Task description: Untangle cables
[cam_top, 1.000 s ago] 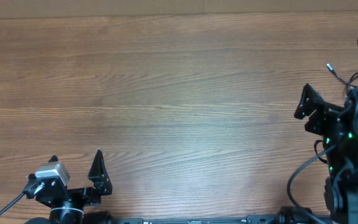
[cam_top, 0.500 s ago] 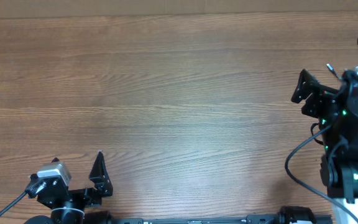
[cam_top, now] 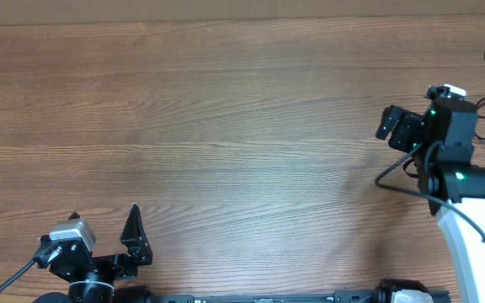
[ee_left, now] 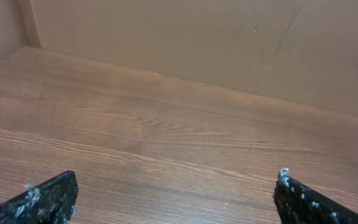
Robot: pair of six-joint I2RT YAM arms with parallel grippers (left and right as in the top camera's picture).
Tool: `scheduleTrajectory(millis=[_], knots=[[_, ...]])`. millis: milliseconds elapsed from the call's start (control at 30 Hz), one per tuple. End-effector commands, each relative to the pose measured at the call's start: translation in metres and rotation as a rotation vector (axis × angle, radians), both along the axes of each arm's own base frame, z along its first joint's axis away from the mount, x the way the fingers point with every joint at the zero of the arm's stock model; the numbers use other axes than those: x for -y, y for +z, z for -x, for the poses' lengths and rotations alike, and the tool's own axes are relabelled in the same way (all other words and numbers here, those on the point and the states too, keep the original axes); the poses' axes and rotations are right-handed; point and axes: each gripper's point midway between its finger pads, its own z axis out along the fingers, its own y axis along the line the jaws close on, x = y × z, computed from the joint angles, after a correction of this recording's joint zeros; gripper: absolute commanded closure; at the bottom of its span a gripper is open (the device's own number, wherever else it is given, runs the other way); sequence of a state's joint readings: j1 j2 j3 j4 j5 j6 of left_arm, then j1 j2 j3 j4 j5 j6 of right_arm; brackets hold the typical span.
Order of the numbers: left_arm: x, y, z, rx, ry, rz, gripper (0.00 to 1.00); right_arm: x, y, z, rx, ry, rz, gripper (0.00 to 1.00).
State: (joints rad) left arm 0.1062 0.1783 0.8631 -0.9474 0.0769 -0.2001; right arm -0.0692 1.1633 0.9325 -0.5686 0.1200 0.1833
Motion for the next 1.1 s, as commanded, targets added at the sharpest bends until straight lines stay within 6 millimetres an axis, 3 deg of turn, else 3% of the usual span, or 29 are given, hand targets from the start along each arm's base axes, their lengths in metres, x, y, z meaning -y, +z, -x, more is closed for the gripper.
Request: scheduleTrajectory(millis=[0, 200, 433, 733, 933, 1067], knots=[[-0.001, 0.002, 0.002, 0.014, 0.003, -0.016, 0.0, -0.001, -0.023, -0.007, -0.068, 0.001, -0.002, 0.0], [-0.001, 0.001, 0.001, 0.014, 0.002, -0.016, 0.0, -0.001, -0.061, -0.011, -0.181, 0.002, -0.009, 0.0], [-0.001, 0.001, 0.002, 0.014, 0.001, -0.016, 0.01, -0.001, -0.082, -0.012, -0.242, 0.002, -0.012, 0.0], [-0.001, 0.0, 0.002, 0.006, 0.001, -0.015, 0.0, -0.001, -0.083, -0.012, -0.245, 0.002, -0.013, 0.0], [0.0, -0.028, 0.011, -0.112, 0.0, -0.003, 0.0, -0.001, -0.083, -0.012, -0.245, 0.002, -0.013, 0.0], [0.0, -0.025, 0.01, -0.097, 0.003, -0.005, 0.0, -0.001, -0.083, -0.012, -0.245, 0.002, -0.013, 0.0]])
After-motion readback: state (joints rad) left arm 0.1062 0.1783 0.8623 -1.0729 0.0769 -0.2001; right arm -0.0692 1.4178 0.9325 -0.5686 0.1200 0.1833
